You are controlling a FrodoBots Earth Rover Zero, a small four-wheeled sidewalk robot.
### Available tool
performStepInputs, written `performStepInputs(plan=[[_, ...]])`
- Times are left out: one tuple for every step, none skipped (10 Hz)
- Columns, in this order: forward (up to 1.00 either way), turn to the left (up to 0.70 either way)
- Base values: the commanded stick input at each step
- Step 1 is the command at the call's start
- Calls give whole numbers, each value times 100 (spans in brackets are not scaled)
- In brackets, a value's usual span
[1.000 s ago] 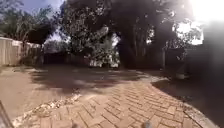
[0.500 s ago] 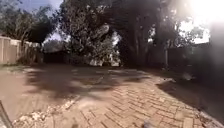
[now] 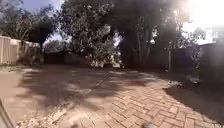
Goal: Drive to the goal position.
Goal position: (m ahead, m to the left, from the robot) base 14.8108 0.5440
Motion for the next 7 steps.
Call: performStepInputs(plan=[[70, -35], [70, -35], [70, -35], [70, -35], [70, -28], [70, 0], [70, 0]])
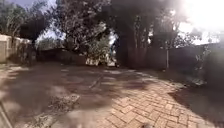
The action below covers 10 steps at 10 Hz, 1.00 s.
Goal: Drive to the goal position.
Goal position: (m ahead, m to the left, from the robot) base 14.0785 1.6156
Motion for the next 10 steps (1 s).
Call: performStepInputs(plan=[[70, 0], [70, 0], [70, 0], [70, 0], [70, 0], [70, 0], [70, 0], [70, 0], [70, 0], [70, 0]])
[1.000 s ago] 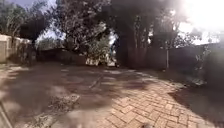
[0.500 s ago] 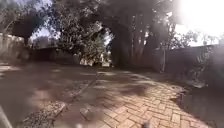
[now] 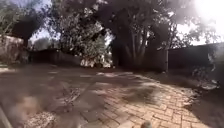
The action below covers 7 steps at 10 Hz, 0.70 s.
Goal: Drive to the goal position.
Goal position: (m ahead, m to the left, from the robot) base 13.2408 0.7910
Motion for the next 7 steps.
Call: performStepInputs(plan=[[70, 0], [70, 0], [70, 0], [70, 0], [70, 0], [70, 0], [70, 0]])
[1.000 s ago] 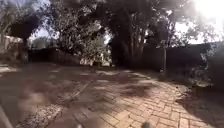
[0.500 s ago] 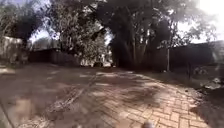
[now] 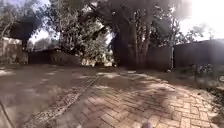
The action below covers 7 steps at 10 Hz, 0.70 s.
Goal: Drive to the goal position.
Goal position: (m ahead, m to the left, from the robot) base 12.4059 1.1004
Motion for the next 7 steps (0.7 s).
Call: performStepInputs(plan=[[70, 0], [70, 0], [70, 0], [70, 0], [70, 0], [70, 0], [70, 0]])
